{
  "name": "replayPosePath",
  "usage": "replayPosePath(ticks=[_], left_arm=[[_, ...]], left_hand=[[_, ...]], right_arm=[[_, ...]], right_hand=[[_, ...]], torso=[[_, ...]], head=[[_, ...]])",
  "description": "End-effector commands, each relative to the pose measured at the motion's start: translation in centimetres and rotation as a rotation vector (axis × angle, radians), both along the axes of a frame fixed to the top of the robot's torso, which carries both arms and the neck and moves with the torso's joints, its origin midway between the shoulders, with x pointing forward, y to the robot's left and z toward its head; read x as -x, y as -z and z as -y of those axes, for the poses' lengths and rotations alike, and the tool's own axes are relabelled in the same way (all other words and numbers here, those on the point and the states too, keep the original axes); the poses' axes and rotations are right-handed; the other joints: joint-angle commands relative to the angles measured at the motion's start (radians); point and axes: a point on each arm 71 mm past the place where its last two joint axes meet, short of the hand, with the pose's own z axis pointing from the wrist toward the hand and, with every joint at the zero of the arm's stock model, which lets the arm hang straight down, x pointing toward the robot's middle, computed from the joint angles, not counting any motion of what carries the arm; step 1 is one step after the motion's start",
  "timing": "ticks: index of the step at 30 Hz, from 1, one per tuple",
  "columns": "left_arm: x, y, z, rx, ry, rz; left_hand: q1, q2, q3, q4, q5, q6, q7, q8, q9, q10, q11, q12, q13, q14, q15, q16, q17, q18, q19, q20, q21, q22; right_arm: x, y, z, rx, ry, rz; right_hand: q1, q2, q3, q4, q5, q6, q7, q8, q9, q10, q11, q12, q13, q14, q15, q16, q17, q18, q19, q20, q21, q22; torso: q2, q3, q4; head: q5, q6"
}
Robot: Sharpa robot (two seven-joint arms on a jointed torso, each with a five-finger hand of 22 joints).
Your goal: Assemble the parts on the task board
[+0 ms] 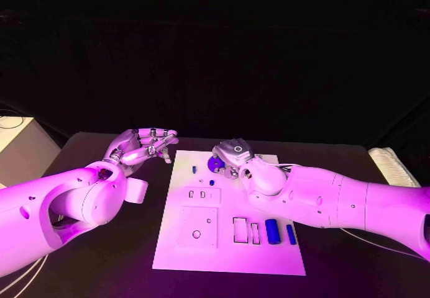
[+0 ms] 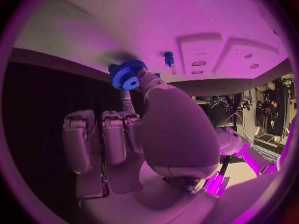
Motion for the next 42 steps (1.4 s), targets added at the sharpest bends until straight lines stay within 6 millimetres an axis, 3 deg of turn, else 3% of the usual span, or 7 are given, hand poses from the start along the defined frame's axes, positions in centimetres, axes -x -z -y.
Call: replayPosePath(ticks=[1,25,42], left_arm=[[0.01,-0.14,0.26,0.007,0.019,0.006],[-0.12,-0.07,0.56,0.006,0.025,0.004],[-0.1,-0.04,0.35,0.003,0.024,-0.003]], left_hand=[[-0.005,0.004,0.006,-0.002,-0.005,-0.004,0.004,-0.003,0.001,-0.002,0.003,-0.001,0.002,0.001,-0.002,0.005,-0.001,0.015,-0.008,0.002,0.004,0.002],[-0.006,0.003,0.006,-0.002,-0.005,-0.006,0.005,-0.004,0.002,-0.003,0.004,-0.002,0.002,0.001,-0.002,0.006,-0.002,0.014,-0.01,0.002,0.008,0.004],[-0.006,0.003,0.006,-0.002,-0.005,-0.007,0.005,-0.004,0.002,-0.005,0.004,-0.002,0.002,0.0,-0.001,0.007,-0.003,0.015,-0.012,0.003,0.01,0.005]], right_arm=[[-0.08,0.26,-0.04,0.014,-0.012,-0.02],[-0.03,0.43,-0.77,-0.001,-0.026,-0.02],[-0.91,0.59,-0.09,0.018,0.006,-0.022]], right_hand=[[-0.008,-0.007,0.005,0.002,0.003,0.022,-0.016,0.004,0.0,0.104,-0.006,0.002,0.263,0.102,-0.007,0.004,0.263,-0.007,0.105,-0.006,0.002,0.263],[-0.011,-0.009,0.008,0.003,0.004,0.022,-0.017,0.003,-0.001,0.104,-0.006,0.002,0.263,0.102,-0.007,0.004,0.263,-0.007,0.105,-0.006,0.002,0.263],[-0.012,-0.011,0.011,0.002,0.004,0.022,-0.017,0.002,-0.002,0.104,-0.006,0.002,0.263,0.102,-0.008,0.004,0.263,-0.007,0.105,-0.007,0.002,0.263]], torso=[[0.0,0.0001,0.0007],[0.0,-0.001,-0.0001],[0.0,0.0002,-0.0015]], head=[[0.0,-0.002],[0.001,-0.005],[0.001,0.002]])
